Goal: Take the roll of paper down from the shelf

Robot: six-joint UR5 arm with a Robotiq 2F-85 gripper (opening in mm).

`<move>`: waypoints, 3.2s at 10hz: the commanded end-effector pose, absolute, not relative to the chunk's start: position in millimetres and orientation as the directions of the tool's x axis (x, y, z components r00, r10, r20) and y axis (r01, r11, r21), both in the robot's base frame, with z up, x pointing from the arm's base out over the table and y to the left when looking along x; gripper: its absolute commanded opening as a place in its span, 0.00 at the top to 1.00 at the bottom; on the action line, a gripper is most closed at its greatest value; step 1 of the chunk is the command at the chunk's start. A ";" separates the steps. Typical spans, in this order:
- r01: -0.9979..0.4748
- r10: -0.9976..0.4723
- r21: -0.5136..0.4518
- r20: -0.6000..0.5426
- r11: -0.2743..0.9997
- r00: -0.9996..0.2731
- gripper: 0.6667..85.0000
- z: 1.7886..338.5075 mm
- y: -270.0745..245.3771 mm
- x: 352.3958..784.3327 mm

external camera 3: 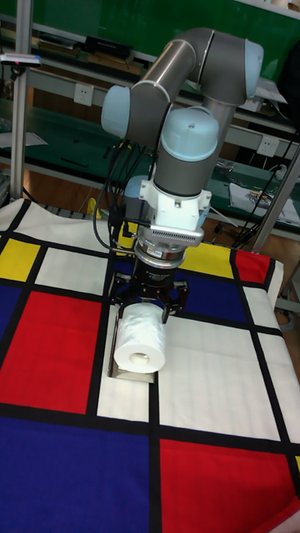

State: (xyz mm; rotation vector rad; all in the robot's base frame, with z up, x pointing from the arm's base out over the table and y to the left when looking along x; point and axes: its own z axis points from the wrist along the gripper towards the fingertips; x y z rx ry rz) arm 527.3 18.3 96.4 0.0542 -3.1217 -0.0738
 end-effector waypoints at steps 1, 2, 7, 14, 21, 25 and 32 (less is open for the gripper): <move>-0.019 -0.021 0.064 0.025 0.998 -0.999 0.04 96.9 21.4 525.1; -0.016 -0.018 0.070 0.024 0.997 -1.000 0.04 96.5 24.3 525.7; -0.016 -0.016 0.061 0.004 0.998 -1.000 0.00 93.8 34.3 533.3; -0.020 -0.021 0.031 0.034 0.999 -0.999 0.00 95.5 20.7 529.4; 0.039 0.039 0.024 0.035 0.999 -0.999 0.00 87.6 30.2 533.6; 0.041 0.040 0.020 0.025 0.999 -0.999 0.00 79.6 36.1 538.6; 0.007 0.007 0.047 0.010 0.999 -1.000 0.01 72.0 28.5 534.0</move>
